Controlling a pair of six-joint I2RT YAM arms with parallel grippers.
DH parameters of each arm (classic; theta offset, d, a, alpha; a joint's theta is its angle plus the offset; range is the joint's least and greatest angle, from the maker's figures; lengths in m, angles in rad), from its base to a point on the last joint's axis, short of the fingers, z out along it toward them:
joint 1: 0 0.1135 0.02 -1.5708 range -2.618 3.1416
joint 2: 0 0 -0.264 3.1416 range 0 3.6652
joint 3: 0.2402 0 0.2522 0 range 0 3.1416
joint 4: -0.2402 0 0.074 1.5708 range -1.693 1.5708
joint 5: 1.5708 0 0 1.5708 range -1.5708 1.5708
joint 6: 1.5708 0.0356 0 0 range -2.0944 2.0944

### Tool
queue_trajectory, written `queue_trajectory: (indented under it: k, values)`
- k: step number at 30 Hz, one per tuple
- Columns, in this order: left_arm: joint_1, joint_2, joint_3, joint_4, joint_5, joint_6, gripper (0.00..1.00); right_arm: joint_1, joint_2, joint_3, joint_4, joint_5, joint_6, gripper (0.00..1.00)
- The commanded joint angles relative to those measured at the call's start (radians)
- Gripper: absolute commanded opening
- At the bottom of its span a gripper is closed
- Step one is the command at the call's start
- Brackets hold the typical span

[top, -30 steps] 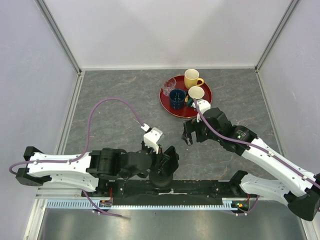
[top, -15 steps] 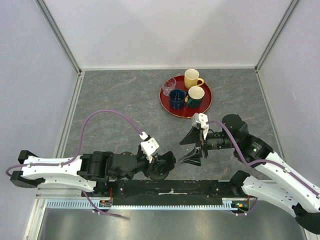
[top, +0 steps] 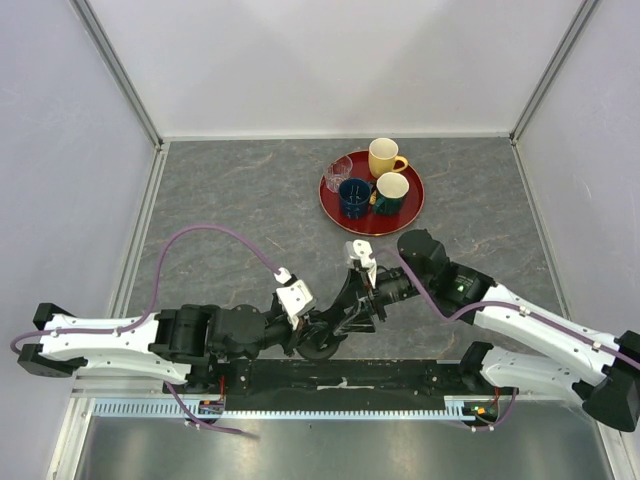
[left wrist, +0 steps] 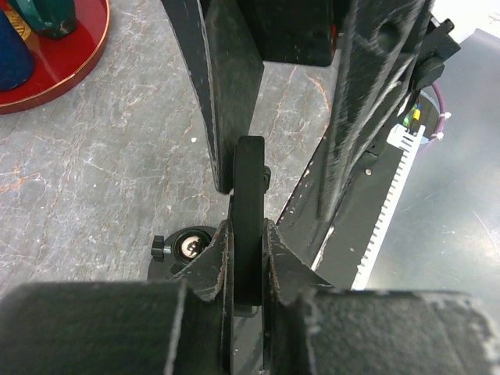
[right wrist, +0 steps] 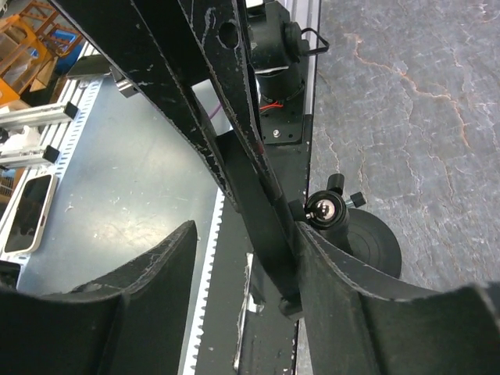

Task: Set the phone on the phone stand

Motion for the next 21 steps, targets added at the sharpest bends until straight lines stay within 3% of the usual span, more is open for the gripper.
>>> queue_trajectory:
  k: [1, 3, 6, 7, 8, 10, 13, 16, 18, 19, 21]
  values:
    - [0.002, -0.031, 0.015, 0.136, -0.006, 0.048, 0.02, 0.048, 0.022, -0.032, 0.148, -0.012, 0.002, 0.53]
    - [0.001, -0.036, 0.018, 0.135, -0.008, 0.040, 0.02, 0.067, 0.025, -0.059, 0.182, -0.002, 0.025, 0.48]
    - [0.002, -0.033, 0.043, 0.101, -0.052, -0.001, 0.03, 0.084, 0.017, -0.099, 0.233, 0.028, 0.056, 0.31]
    - [0.001, -0.030, 0.068, 0.063, -0.078, -0.035, 0.17, 0.088, 0.010, -0.113, 0.262, 0.043, 0.067, 0.10]
    - [0.002, -0.030, 0.081, 0.041, -0.098, -0.061, 0.32, 0.094, -0.013, -0.127, 0.273, 0.072, 0.078, 0.00]
    - [0.002, -0.033, 0.133, -0.020, -0.152, -0.127, 0.65, 0.093, -0.048, -0.166, 0.285, 0.155, 0.096, 0.00]
    - [0.002, -0.071, 0.170, -0.118, -0.239, -0.274, 0.74, 0.094, -0.114, -0.183, 0.259, 0.246, 0.107, 0.00]
    - [0.004, -0.122, 0.187, -0.305, -0.394, -0.568, 0.68, 0.093, -0.164, -0.168, 0.216, 0.294, 0.096, 0.00]
    - [0.002, -0.146, 0.181, -0.397, -0.411, -0.630, 0.62, 0.094, -0.171, -0.157, 0.204, 0.329, 0.084, 0.00]
    - [0.004, -0.148, 0.182, -0.443, -0.436, -0.720, 0.46, 0.094, -0.173, -0.156, 0.199, 0.338, 0.075, 0.00]
    - [0.004, -0.126, 0.179, -0.566, -0.447, -0.789, 0.35, 0.093, -0.182, -0.154, 0.204, 0.369, 0.053, 0.00]
